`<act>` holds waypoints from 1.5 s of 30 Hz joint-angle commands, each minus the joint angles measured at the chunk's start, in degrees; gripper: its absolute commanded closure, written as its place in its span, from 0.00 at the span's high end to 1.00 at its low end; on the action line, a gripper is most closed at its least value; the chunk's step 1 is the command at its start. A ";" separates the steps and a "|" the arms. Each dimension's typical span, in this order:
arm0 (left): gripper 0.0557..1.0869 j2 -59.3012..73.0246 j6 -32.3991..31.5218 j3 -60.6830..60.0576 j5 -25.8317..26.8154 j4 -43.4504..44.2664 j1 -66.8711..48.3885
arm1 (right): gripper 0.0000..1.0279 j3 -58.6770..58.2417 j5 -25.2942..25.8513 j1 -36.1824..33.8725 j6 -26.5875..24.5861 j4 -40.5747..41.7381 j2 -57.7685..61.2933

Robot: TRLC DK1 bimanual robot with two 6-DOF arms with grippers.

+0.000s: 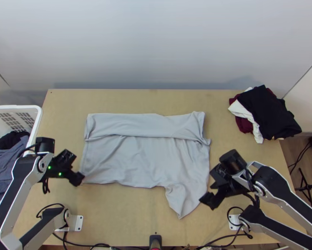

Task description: Fold the t-shirt

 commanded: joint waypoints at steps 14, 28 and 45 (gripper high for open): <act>0.20 -2.08 1.53 -8.10 7.74 5.90 -0.55 | 0.93 1.80 1.35 16.99 -3.09 3.37 11.82; 0.04 -1.73 -0.84 -9.94 8.54 9.59 -0.29 | 0.93 4.00 1.00 25.08 4.29 14.01 20.44; 0.04 -0.58 -2.16 -9.94 7.74 14.60 0.07 | 0.81 2.42 11.02 34.84 4.64 18.75 31.51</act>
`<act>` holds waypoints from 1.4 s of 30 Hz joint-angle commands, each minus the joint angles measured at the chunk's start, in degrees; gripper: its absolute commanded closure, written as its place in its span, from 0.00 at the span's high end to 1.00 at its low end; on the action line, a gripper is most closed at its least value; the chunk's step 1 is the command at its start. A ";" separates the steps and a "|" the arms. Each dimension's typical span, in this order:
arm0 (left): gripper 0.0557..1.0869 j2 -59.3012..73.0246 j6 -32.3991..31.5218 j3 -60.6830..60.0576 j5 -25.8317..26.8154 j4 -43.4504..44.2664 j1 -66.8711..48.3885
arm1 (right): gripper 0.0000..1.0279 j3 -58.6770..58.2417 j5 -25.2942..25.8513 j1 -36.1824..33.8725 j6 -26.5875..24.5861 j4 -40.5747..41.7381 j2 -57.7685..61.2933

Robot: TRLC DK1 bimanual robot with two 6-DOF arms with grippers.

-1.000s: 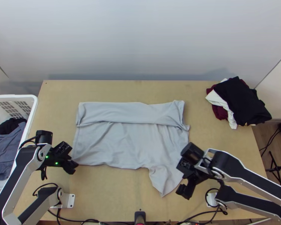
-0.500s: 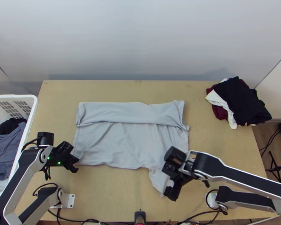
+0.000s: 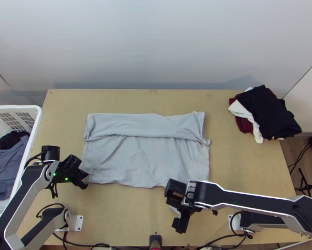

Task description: Fold the t-shirt

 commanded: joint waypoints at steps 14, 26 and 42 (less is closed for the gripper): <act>0.04 -0.48 -0.28 2.11 -1.88 3.88 2.24 | 0.03 6.26 14.76 -1.25 -5.46 -1.53 1.47; 0.04 4.53 -11.35 19.69 -1.79 3.79 4.00 | 0.03 20.94 14.94 -29.02 -24.09 -1.97 -2.49; 0.04 25.01 -21.46 45.62 -6.62 2.56 0.57 | 0.03 33.77 13.62 -52.22 -37.63 6.21 10.43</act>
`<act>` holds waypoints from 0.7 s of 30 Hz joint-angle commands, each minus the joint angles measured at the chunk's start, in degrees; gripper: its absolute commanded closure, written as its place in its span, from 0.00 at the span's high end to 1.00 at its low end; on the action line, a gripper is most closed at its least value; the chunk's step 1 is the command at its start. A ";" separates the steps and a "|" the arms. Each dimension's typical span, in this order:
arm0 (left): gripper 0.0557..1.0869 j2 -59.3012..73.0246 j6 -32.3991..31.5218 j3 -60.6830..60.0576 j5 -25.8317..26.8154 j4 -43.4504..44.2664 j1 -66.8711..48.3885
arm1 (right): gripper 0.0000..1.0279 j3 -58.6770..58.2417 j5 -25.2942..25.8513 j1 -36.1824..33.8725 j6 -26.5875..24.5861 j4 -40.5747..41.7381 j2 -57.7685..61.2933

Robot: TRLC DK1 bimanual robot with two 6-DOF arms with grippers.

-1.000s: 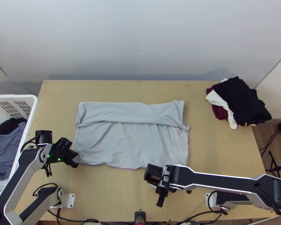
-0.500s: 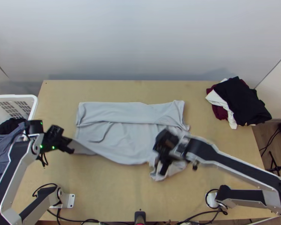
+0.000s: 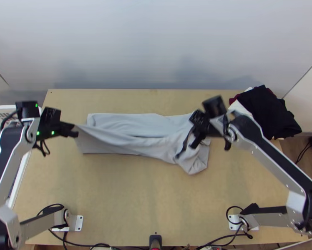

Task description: Fold the t-shirt

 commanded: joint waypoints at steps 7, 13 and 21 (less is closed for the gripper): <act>0.04 17.73 -3.85 13.40 -5.92 0.71 -4.36 | 0.03 8.87 -2.04 -13.89 -8.95 15.47 15.55; 0.04 21.78 -4.02 11.02 -8.21 1.50 -7.09 | 0.03 8.96 -2.04 -14.15 -13.08 18.19 22.76; 0.96 26.35 -6.84 7.07 -10.84 4.31 -7.88 | 0.63 1.14 -1.51 -13.18 -12.64 24.78 24.43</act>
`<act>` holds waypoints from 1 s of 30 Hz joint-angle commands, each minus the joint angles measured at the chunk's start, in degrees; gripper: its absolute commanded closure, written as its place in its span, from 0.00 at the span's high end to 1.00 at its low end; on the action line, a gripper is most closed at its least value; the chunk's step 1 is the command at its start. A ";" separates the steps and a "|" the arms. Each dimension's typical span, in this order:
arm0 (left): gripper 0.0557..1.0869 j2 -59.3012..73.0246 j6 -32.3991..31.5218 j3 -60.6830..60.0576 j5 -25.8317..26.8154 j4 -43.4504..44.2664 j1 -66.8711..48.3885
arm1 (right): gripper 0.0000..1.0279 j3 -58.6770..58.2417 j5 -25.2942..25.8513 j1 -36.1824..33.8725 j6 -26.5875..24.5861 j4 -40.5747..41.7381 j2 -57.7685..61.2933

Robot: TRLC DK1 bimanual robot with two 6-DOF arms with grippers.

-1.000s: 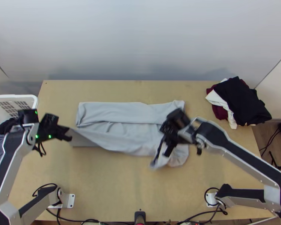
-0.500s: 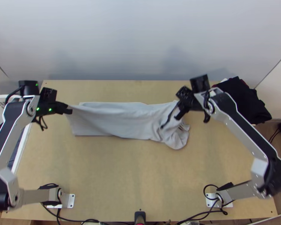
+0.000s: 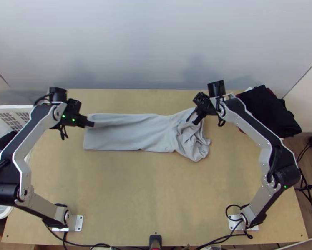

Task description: Fold the t-shirt

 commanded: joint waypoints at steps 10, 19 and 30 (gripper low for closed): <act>0.96 1.13 -5.32 -2.95 -4.36 5.20 3.20 | 0.97 -4.31 0.92 -0.71 4.87 6.56 -14.92; 0.96 -3.97 -4.97 -12.97 2.58 12.85 4.52 | 0.97 -5.80 1.01 -0.97 10.67 4.10 -34.69; 0.96 8.34 -11.91 -5.85 12.25 12.50 6.98 | 0.97 -6.94 5.49 1.58 12.43 -2.58 -43.66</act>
